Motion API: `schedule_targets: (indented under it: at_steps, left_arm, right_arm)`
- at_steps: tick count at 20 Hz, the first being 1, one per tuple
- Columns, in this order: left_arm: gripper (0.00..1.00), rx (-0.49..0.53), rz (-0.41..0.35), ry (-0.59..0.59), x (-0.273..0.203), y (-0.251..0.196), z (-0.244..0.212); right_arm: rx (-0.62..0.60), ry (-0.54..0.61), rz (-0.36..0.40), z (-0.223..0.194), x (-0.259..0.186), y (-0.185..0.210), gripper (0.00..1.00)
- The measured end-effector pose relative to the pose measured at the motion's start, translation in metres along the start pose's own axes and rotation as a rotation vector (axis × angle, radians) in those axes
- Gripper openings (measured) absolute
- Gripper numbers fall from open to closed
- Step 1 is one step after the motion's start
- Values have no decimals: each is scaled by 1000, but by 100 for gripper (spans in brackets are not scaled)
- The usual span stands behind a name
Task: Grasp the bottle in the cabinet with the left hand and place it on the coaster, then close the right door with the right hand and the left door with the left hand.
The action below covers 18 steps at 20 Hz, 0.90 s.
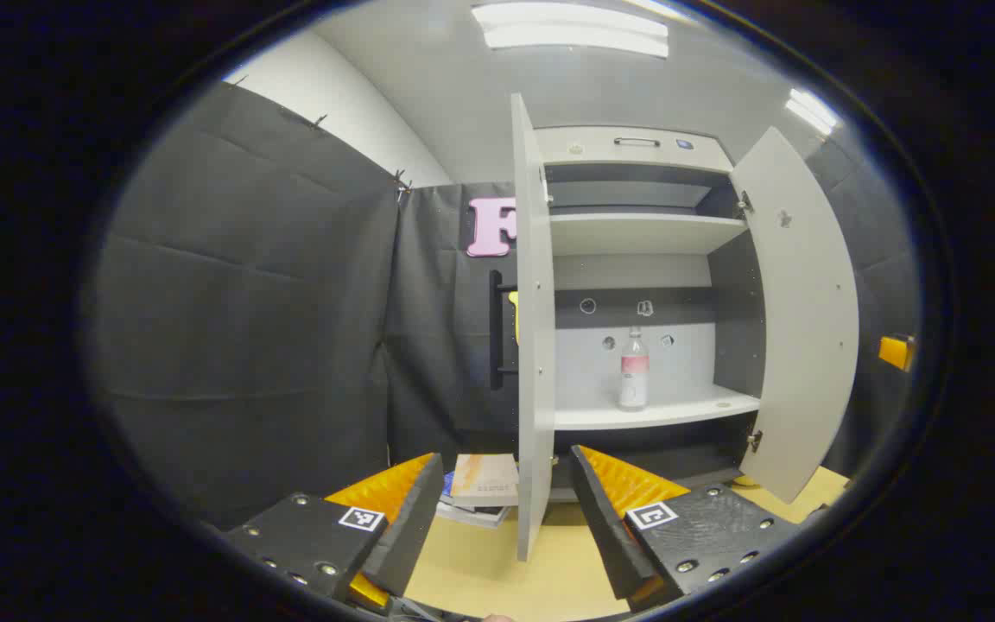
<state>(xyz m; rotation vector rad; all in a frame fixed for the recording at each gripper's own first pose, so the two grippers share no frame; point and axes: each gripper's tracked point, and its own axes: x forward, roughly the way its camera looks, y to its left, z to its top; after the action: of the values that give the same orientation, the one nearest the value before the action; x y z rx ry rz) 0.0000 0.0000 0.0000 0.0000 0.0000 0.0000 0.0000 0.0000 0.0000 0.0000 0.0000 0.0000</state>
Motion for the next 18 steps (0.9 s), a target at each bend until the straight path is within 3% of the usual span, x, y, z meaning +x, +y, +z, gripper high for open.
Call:
schedule_targets:
  at_steps: [2,3,12,18]
  left_arm:
    - [93,8,6,-1,1,1,0]
    - [86,4,6,0,1,1,0]
    - [86,1,22,-15,4,0,9]
    - [86,-13,10,-28,8,-26,17]
  right_arm:
    - [-10,-5,-1,0,1,-2,97]
    - [-17,-6,1,1,2,-2,97]
    - [-59,-23,19,1,-1,-9,98]
    - [-81,-21,37,-10,-6,-24,98]
